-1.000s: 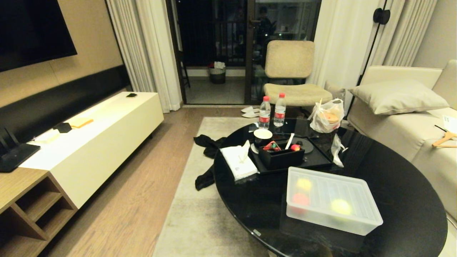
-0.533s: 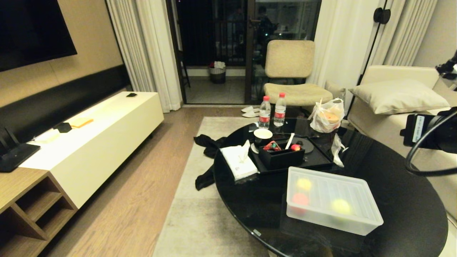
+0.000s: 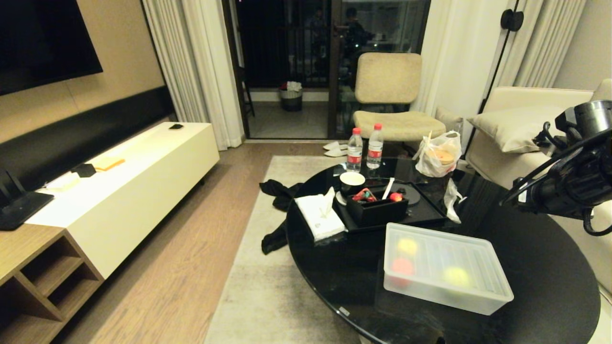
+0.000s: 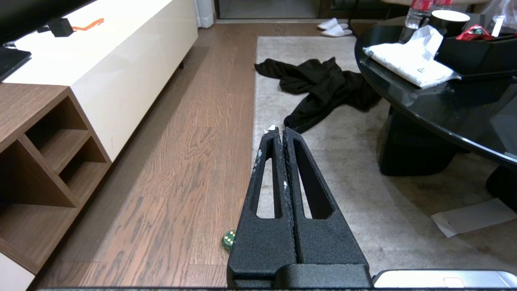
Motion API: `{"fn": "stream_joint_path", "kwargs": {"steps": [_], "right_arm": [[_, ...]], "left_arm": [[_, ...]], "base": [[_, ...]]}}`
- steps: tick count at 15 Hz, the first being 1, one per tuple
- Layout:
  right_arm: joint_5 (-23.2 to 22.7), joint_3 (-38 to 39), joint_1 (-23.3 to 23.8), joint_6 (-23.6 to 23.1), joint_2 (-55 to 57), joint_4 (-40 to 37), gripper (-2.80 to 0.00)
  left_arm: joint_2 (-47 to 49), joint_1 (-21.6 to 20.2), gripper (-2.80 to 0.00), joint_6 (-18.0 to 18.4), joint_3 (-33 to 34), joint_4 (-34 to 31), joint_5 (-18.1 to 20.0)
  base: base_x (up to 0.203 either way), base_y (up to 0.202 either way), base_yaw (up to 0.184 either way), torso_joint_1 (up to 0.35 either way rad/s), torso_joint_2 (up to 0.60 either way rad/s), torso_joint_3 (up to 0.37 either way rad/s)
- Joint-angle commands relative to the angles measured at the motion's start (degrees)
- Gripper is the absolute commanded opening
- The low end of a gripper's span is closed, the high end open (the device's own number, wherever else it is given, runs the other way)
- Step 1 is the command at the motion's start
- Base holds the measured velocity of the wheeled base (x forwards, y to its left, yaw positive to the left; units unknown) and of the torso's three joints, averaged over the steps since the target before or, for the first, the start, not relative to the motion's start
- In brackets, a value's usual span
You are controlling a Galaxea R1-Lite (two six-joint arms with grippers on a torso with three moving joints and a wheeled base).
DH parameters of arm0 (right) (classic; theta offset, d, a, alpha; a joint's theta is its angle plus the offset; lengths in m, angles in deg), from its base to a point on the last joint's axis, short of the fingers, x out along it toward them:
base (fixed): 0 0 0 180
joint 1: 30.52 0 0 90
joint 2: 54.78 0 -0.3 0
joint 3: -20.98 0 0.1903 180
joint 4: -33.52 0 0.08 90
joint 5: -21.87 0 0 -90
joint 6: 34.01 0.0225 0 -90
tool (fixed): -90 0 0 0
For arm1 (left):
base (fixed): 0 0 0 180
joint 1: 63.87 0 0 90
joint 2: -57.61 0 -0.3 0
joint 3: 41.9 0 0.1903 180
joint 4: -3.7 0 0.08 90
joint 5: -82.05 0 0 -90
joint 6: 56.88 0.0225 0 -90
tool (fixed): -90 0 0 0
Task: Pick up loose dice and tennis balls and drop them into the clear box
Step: Open the lid
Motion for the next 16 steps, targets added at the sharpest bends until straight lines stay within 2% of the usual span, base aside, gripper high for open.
{"fn": "stream_joint_path", "kwargs": {"steps": [1, 4, 10, 11, 16], "right_arm": [[-0.26, -5.75, 1.05, 0.34, 8.82, -4.15, -2.80], [-0.05, -9.52, 1.19, 0.87, 14.68, -7.02, -2.80], [0.95, -9.36, 1.19, 1.00, 20.89, -7.17, -2.80], [0.95, -9.48, 1.19, 0.91, 21.01, -7.17, 0.00], [1.04, -9.01, 2.07, 0.56, 21.98, -7.19, 0.00]], "left_arm": [[0.07, 0.00, -2.80, 0.00, 0.18, 0.02, 0.00], [0.07, 0.00, -2.80, 0.00, 0.18, 0.02, 0.00], [0.07, 0.00, -2.80, 0.00, 0.10, 0.02, 0.00], [0.07, 0.00, -2.80, 0.00, 0.18, 0.02, 0.00], [0.07, 0.00, -2.80, 0.00, 0.18, 0.02, 0.00]], "base": [[0.000, 0.000, 0.000, 0.000, 0.00, 0.000], [0.000, 0.000, 0.000, 0.000, 0.00, 0.000], [0.000, 0.000, 0.000, 0.000, 0.00, 0.000], [0.000, 0.000, 0.000, 0.000, 0.00, 0.000], [0.000, 0.000, 0.000, 0.000, 0.00, 0.000]]}}
